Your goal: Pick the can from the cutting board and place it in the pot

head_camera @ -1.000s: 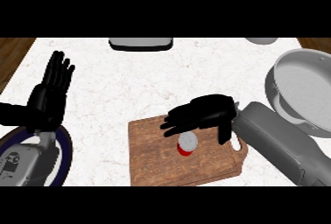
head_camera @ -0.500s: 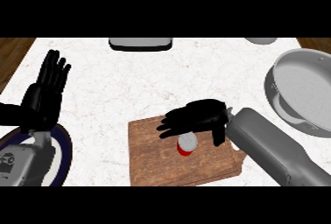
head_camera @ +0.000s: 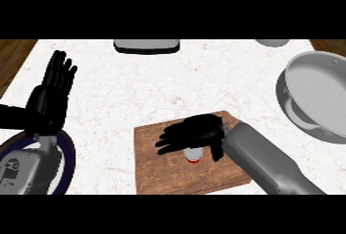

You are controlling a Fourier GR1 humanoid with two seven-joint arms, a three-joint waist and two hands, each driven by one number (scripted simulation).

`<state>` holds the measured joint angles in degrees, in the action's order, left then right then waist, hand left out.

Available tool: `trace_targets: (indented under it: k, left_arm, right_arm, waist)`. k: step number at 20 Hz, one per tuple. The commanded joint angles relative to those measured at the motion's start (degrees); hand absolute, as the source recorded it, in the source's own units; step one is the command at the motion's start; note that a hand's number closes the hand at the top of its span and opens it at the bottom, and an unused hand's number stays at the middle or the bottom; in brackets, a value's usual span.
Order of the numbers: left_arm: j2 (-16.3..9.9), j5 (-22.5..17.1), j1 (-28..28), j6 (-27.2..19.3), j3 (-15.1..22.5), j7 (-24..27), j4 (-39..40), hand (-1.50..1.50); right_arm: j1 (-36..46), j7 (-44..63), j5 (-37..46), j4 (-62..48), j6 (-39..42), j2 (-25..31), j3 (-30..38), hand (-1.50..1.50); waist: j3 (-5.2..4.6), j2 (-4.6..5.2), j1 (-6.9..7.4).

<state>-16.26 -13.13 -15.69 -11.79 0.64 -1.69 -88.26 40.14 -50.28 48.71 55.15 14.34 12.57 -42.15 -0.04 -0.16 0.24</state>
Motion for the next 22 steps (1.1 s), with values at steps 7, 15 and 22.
trace_targets:
  k: [7,15,22]
  left_arm:
    - [-0.56,-0.25,-0.85,2.71,-2.55,0.64,1.02,0.0]
    - [0.86,1.52,-2.85,3.18,-3.48,2.17,6.35,0.0]
    - [0.58,1.36,0.28,2.78,-3.41,-0.07,0.27,0.0]
  right_arm:
    - [-3.39,-8.09,5.23,-1.37,-4.58,-4.66,-3.76,1.5]
    - [-7.8,-7.71,7.51,5.67,-3.67,-3.62,-2.24,1.5]
    - [-4.05,12.69,6.16,-0.2,-9.19,-6.08,14.69,1.5]
  waist:
    - [0.04,0.3,0.2]
    - [0.03,0.17,-0.53]
    - [0.04,0.3,-0.33]
